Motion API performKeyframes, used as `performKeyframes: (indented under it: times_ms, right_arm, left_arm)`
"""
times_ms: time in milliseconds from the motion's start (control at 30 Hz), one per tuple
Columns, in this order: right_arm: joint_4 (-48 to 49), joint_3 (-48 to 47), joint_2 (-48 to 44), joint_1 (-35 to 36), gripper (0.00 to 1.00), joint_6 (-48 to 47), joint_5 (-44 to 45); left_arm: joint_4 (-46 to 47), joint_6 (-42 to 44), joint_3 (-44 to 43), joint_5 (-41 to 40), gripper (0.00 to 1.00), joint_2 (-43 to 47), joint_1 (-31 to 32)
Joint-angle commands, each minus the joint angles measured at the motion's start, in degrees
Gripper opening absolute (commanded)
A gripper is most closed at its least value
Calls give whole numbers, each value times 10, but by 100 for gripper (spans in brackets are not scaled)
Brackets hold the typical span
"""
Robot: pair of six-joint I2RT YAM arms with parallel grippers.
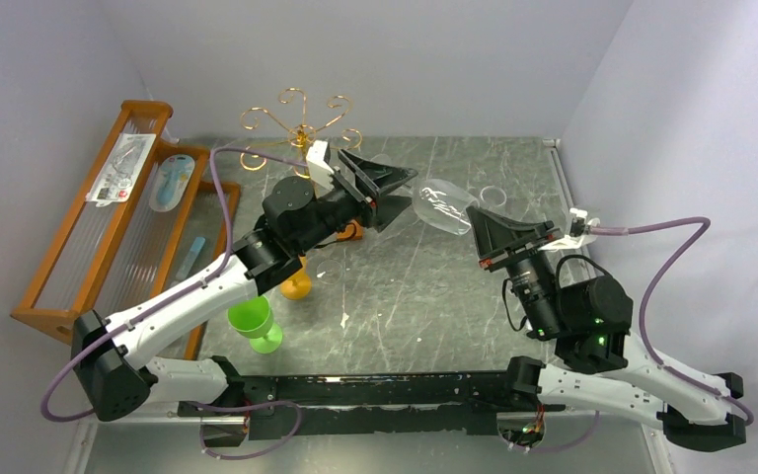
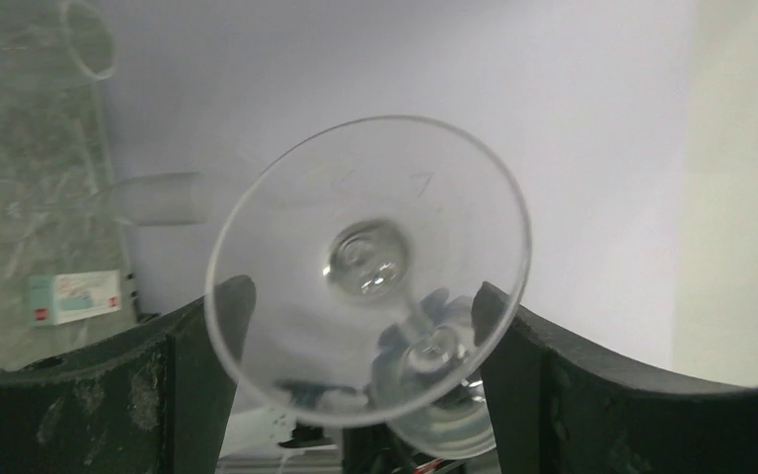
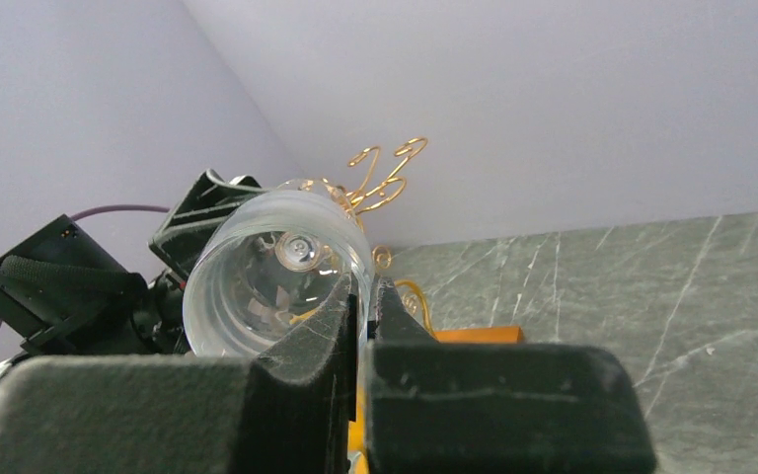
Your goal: Place the wine glass upside down on the wine glass rack
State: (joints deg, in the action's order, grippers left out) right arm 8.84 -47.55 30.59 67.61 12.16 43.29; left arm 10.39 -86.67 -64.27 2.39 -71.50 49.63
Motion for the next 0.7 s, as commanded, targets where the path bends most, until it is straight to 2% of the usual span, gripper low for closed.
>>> performKeyframes:
  times_ms: [0,333,400,667]
  right_arm:
    - [41,13,-16,3,0,16,-18]
    - [149,73,-25,3,0,-32,-28]
    - [166,80,-25,3,0,-37,-34]
    - [185,91,-27,3,0,-36,-55]
  left_arm:
    - [96,-36,4,-76,82,5,19]
    - [150,-57,33,-116,59,29,30]
    - [162,-65,41,-126,50,32,30]
    - [158,-55,45,-167,34,43,33]
